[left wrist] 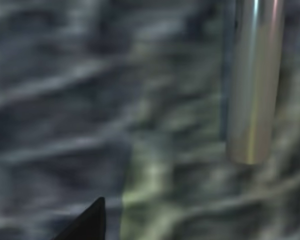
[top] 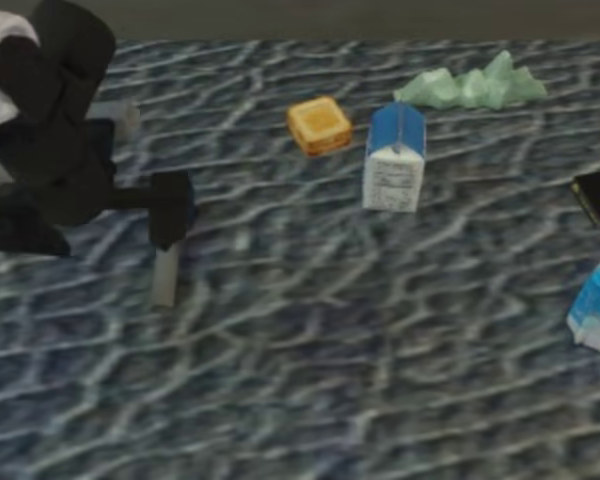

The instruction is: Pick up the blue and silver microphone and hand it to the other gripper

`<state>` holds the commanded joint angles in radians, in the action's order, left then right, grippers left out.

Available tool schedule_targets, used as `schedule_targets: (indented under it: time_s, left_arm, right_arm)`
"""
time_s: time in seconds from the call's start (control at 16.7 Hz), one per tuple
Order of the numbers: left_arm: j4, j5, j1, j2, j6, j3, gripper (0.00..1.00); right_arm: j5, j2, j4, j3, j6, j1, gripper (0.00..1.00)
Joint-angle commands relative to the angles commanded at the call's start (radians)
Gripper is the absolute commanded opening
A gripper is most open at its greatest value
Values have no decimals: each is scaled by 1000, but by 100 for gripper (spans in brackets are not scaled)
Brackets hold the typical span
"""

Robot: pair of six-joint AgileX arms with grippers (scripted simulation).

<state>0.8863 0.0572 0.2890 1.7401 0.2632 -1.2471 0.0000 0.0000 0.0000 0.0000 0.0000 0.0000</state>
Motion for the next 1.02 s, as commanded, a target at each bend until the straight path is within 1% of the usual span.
schedule_targets:
  time_s: [0.24,0.6,0.78,1.02]
  left_arm:
    - [55,5,21,119,19,-102,100]
    - [52,4,18,122,19,-103,100]
    - [-17,5,23,165,20,-72,100]
    - [-200,5,32,267,28,-1,100]
  right_arm:
    - [0,0,0,0,0,0,100]
    - [0,0,0,0,0,0,100]
    - [0,0,0,0,0,0,100]
    - [0,0,0,0,0,0,100]
